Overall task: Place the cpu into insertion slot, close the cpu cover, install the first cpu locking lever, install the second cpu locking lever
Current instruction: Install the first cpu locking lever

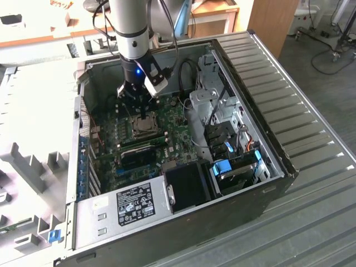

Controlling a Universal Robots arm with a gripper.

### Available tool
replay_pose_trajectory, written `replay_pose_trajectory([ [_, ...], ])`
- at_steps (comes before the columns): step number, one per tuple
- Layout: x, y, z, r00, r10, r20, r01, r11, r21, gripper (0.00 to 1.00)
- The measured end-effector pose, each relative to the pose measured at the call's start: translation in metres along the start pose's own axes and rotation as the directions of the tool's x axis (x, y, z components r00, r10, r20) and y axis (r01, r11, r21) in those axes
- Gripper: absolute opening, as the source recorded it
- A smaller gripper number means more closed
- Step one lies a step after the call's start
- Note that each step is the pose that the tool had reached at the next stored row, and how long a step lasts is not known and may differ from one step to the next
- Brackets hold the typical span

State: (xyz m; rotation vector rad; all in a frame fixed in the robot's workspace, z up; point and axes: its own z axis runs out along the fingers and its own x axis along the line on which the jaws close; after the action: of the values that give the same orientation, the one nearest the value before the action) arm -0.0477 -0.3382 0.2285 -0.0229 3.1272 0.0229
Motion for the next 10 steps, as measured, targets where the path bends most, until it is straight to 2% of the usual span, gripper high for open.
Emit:
replay_pose_trajectory([
  [10, 0.0000, 0.0000, -0.0023, 1.0000, 0.000, 0.0001, 0.000, 1.0000, -0.0001, 0.11],
])
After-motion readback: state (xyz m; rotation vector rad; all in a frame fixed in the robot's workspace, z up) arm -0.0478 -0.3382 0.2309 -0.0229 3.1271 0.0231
